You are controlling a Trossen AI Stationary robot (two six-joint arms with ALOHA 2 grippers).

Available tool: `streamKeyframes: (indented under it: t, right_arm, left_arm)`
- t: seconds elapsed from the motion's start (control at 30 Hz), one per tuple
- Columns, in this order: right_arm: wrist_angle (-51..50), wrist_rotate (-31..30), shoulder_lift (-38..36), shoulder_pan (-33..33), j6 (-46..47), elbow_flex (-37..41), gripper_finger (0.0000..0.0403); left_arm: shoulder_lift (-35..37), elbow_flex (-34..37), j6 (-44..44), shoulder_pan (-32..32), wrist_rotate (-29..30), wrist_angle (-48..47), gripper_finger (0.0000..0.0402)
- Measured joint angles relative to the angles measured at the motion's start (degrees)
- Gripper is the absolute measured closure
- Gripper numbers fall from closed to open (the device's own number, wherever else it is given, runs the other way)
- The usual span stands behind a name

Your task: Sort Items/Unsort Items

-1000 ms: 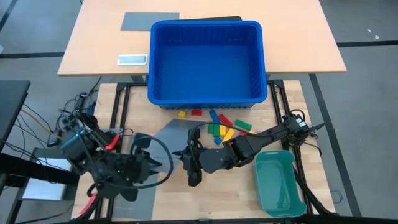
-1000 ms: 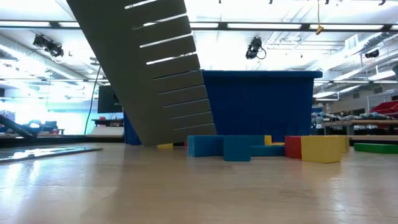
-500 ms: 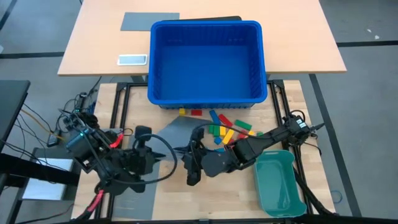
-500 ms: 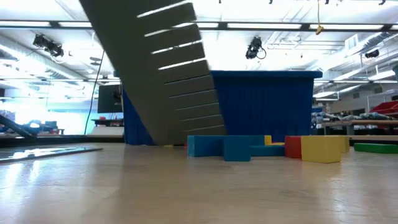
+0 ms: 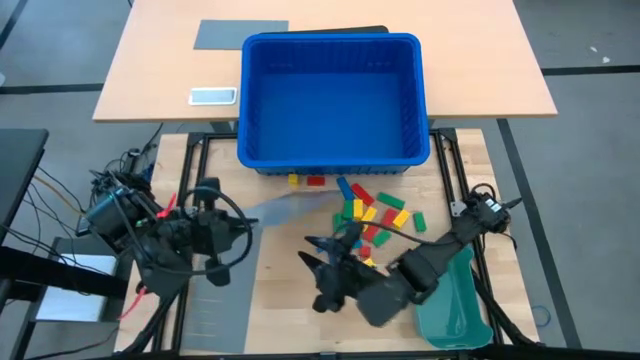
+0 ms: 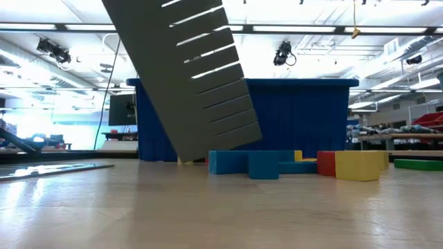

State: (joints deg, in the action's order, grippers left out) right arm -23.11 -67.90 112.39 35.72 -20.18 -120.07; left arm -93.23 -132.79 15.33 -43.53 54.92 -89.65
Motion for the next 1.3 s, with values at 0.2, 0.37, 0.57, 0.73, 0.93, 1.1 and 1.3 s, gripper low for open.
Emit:
streamKeyframes:
  t: [0.2, 0.37, 0.57, 0.73, 0.93, 1.1, 1.3]
  right_arm:
    - [-3.4, -1.2, -3.1, 4.1, 5.6, 0.0, 0.0234]
    - [-16.6, -1.0, -3.8, 4.6, 18.4, 0.0, 0.0239]
    - [-31.9, -1.0, -3.9, 3.7, 35.9, 0.4, 0.024]
    - [-33.2, -0.8, -3.9, 3.3, 38.6, 3.2, 0.0241]
    - [-33.8, 4.9, -3.9, 0.5, 43.0, 8.9, 0.0255]
    - [-32.1, 8.2, -3.9, -2.2, 44.1, 14.1, 0.0282]
    - [-24.9, 12.0, -3.9, -4.8, 41.2, 19.4, 0.0315]
  left_arm:
    - [2.0, 0.0, -0.1, 0.0, 3.5, 3.5, 0.0398]
    - [4.0, 0.0, -3.0, 0.0, 5.8, 8.9, 0.0398]
    - [5.9, 0.0, -9.5, -0.1, 8.6, 16.6, 0.0398]
    - [6.4, 0.0, -17.0, -0.1, 10.9, 23.7, 0.0398]
    - [6.4, -0.1, -23.6, 0.0, 12.6, 30.0, 0.0399]
    - [7.5, -0.1, -23.9, 1.2, 13.0, 30.6, 0.0399]
    - [8.8, -0.1, -23.2, 3.5, 12.5, 31.3, 0.0399]
